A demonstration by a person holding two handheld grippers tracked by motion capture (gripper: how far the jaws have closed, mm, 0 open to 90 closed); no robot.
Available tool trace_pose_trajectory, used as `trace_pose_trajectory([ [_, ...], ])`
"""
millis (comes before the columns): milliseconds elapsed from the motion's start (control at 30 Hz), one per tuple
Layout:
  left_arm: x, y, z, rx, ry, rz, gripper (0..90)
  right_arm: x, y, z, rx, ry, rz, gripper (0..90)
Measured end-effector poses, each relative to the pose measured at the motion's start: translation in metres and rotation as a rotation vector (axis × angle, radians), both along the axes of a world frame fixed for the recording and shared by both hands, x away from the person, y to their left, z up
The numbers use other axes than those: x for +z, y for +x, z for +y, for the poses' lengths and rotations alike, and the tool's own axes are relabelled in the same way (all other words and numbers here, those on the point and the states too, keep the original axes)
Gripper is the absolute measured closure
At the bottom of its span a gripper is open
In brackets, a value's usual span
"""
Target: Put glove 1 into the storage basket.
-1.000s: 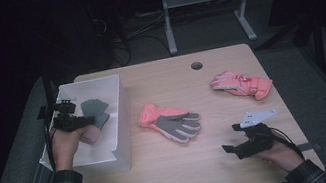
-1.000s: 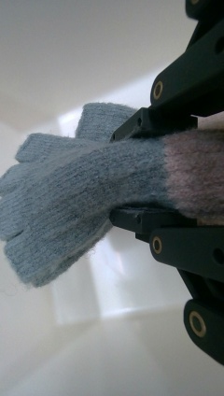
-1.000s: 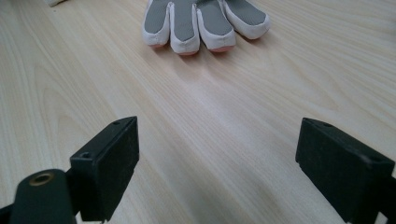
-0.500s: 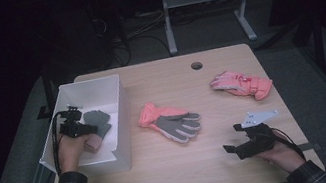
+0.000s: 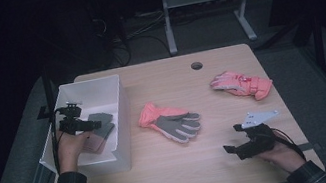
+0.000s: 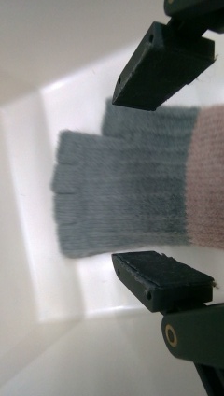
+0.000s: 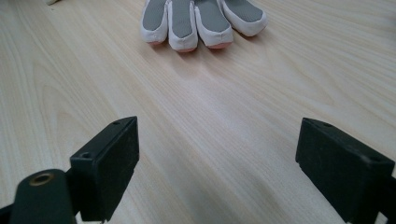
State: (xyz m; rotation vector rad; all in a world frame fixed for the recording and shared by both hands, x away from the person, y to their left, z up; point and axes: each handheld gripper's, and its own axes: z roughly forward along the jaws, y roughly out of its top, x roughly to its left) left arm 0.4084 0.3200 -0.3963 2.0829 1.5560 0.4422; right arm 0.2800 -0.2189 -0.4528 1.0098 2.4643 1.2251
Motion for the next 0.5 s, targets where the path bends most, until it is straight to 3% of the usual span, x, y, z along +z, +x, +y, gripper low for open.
trace_pose_trajectory([
  [267, 0.029, -0.009, -0.005, -0.068, -0.044, -0.046, 26.3, -0.001, 0.000, 0.000, -0.004, -0.002, 0.003, 13.1],
  [367, 0.037, -0.011, -0.008, -0.096, -0.063, -0.055, 41.7, -0.001, -0.001, 0.000, -0.008, -0.003, 0.005, 13.1],
  [433, 0.051, -0.014, -0.019, -0.160, -0.098, -0.068, 57.0, -0.001, -0.002, 0.000, -0.010, -0.004, 0.008, 13.1],
  [500, 0.055, -0.014, -0.024, -0.175, -0.115, -0.074, 69.1, -0.001, -0.003, 0.000, -0.014, -0.007, 0.009, 13.1],
])
